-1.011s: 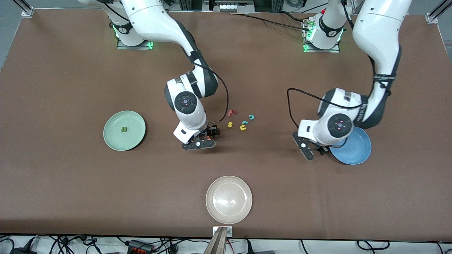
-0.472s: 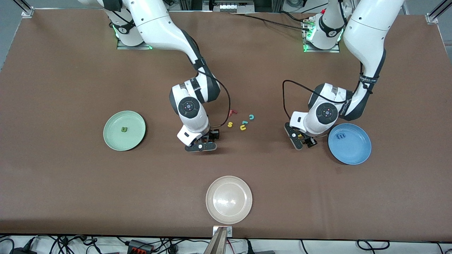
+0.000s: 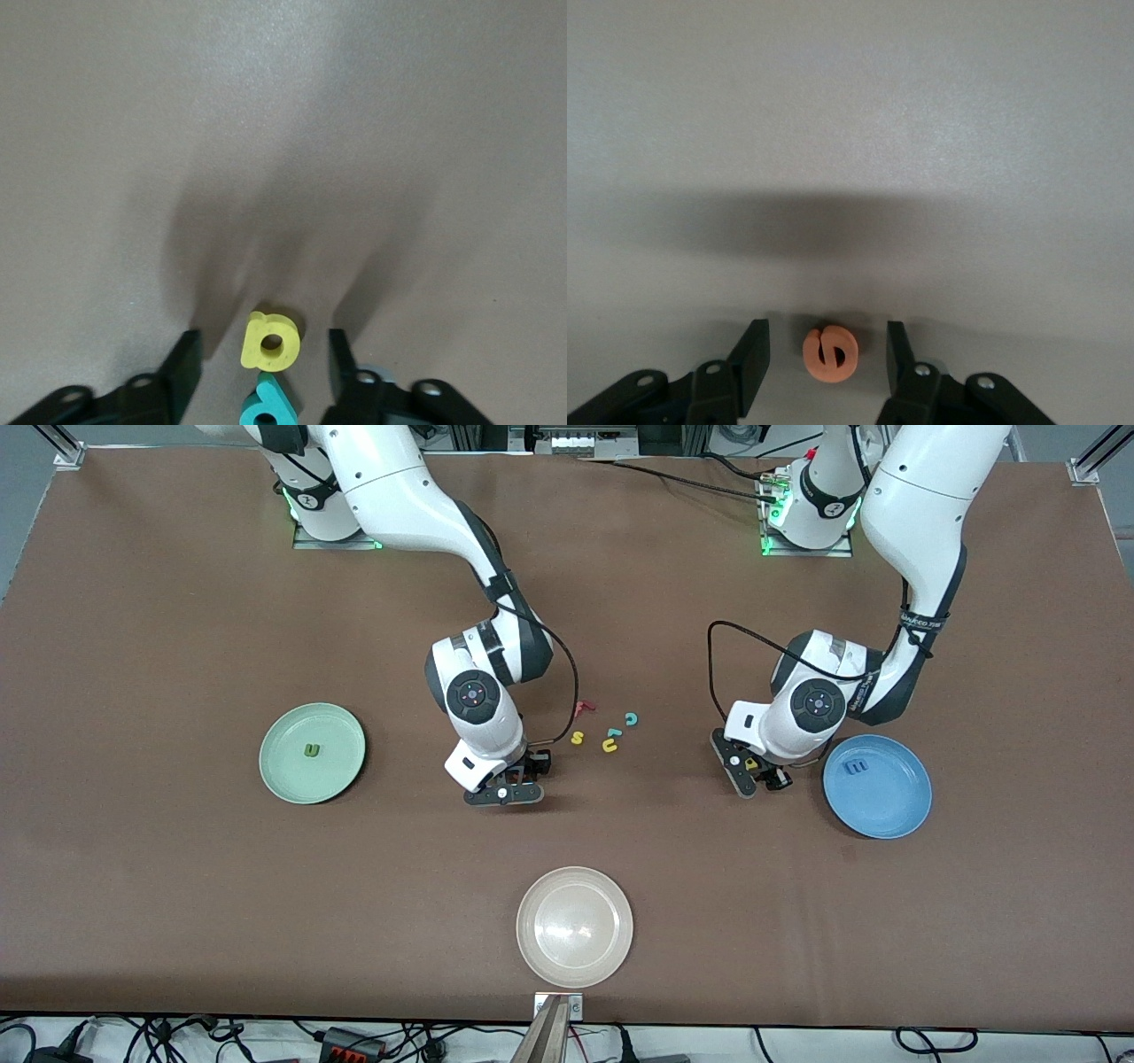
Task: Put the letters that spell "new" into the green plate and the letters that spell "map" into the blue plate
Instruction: 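Grasp orange e with the right gripper while the left gripper grasps yellow b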
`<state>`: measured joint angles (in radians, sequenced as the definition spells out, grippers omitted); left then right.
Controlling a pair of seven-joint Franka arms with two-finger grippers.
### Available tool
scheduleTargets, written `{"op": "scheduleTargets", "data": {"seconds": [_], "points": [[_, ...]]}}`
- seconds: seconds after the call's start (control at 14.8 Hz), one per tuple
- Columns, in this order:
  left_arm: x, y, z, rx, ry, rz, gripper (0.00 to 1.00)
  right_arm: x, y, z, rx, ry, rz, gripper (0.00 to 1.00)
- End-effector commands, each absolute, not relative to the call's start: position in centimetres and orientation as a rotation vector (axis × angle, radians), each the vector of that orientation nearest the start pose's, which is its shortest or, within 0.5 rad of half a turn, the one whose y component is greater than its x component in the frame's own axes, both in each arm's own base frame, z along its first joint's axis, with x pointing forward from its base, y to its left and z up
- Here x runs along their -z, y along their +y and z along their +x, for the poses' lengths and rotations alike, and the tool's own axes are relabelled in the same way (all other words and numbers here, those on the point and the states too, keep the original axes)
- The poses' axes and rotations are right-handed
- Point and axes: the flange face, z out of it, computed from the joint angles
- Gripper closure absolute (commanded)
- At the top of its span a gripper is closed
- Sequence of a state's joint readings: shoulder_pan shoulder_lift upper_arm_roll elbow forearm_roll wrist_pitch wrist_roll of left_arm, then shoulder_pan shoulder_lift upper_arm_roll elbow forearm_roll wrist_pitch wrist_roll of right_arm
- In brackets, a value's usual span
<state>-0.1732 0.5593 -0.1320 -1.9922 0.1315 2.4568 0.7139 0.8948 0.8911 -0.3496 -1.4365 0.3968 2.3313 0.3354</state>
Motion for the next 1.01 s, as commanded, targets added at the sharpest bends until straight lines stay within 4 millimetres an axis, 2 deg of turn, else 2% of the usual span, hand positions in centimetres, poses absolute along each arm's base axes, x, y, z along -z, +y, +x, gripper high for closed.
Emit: {"op": "scheduleTargets", "data": {"seconds": [0.0,0.2,0.34,0.4,0.54,0.67,0.94], "points": [[-17.7,-17.8,56.2,-0.129,1.691,-2.639,0.58,-17.9,43.1,59.0,0.053,-0.098,-3.070,0.41],[-17.5,-17.8,56.3,-0.119,1.690,-2.640,0.60,-17.8,43.2,58.8,0.038,-0.102,-3.070,0.47],[-17.4,-18.0,56.3,-0.116,1.694,-2.638,0.75,-17.7,43.2,58.7,0.031,-0.103,-3.072,0.52],[-17.3,-18.0,56.3,-0.118,1.694,-2.639,0.82,-17.8,43.2,58.7,0.031,-0.105,-3.071,0.58],[-17.4,-18.0,56.4,-0.116,1.696,-2.637,0.91,-17.8,43.0,58.8,0.029,-0.103,-3.072,0.71],[-18.0,-18.0,56.6,-0.107,1.698,-2.633,0.93,-18.0,42.9,59.0,0.030,-0.102,-3.071,0.75],[-22.1,-17.4,57.5,-0.117,1.663,-2.634,0.93,-19.5,42.3,58.8,-0.074,-0.124,-3.094,1.00]]}}
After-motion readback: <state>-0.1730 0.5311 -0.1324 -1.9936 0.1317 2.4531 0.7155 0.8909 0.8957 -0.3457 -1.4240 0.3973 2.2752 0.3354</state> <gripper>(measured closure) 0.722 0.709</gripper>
